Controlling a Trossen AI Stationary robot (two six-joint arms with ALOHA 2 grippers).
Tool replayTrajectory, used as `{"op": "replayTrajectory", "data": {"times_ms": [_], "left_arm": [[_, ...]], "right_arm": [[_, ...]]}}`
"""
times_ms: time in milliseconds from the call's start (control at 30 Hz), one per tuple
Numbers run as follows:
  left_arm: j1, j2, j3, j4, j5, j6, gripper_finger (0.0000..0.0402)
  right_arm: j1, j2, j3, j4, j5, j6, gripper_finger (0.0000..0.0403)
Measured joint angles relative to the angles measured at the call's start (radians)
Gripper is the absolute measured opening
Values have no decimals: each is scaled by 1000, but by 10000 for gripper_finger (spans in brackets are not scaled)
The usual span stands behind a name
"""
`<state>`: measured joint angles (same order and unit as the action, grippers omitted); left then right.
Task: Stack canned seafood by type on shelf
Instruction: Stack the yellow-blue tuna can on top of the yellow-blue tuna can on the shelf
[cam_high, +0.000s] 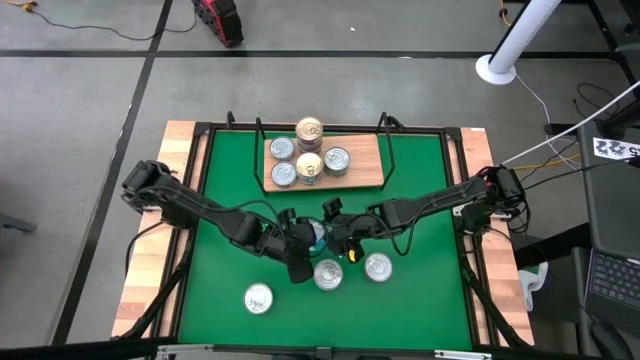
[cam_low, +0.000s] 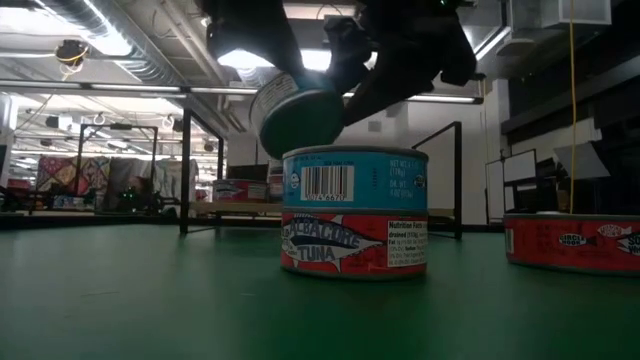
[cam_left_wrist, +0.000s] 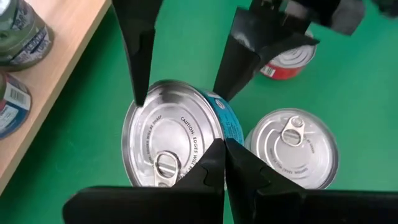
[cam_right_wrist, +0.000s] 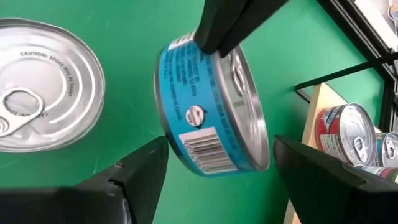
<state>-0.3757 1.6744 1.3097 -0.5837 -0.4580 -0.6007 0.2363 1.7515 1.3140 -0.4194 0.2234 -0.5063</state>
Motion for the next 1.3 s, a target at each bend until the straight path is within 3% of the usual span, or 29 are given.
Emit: {"op": "replayTrajectory", "data": {"times_ms": [333,733,833,1000,1300], "left_arm": [[0,-24,0,46,1,22,0],[0,-35,0,43,-12,40,1],[0,-35,0,42,-12,52,10],[0,-35,0,45,-8,106,52],[-3,-35,0,49,5,205,174]], "right_arm": [[0,0,0,13,-5,0,280],[3,1,-1,12,-13,-7,131],[2,1,-1,12,-13,-7,128],[1,1,-1,15,-5,-3,129],[-2,1,-1,5,4,47,134]]}}
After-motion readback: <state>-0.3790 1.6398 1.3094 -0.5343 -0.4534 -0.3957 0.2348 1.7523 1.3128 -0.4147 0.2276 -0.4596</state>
